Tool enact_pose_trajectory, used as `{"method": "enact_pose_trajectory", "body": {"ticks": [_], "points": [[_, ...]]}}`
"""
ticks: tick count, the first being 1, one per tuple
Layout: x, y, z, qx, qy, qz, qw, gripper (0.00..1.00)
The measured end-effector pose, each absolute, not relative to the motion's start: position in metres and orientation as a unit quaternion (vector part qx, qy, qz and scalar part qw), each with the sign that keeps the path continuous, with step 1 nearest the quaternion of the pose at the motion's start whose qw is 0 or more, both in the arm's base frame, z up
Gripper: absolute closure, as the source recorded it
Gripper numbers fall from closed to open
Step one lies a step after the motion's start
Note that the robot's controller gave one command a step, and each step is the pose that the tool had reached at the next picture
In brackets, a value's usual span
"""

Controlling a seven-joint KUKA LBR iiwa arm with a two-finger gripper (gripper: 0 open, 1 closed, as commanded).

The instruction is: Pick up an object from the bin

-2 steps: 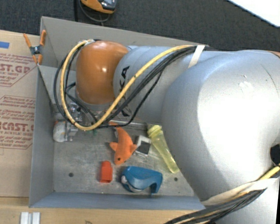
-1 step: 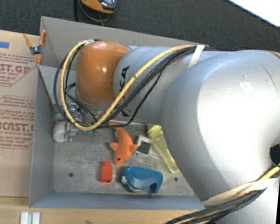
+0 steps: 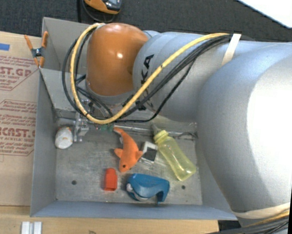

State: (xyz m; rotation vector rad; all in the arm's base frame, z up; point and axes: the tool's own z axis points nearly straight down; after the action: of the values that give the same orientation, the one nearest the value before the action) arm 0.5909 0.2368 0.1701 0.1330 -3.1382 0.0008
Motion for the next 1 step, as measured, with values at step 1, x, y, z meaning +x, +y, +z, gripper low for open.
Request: {"method": "enact_pose_trajectory", "body": {"ticks": [1], "points": [[0.5915,0.2346,0.2253,0.044,-0.999,-0.001,-0.002,0.00]]}}
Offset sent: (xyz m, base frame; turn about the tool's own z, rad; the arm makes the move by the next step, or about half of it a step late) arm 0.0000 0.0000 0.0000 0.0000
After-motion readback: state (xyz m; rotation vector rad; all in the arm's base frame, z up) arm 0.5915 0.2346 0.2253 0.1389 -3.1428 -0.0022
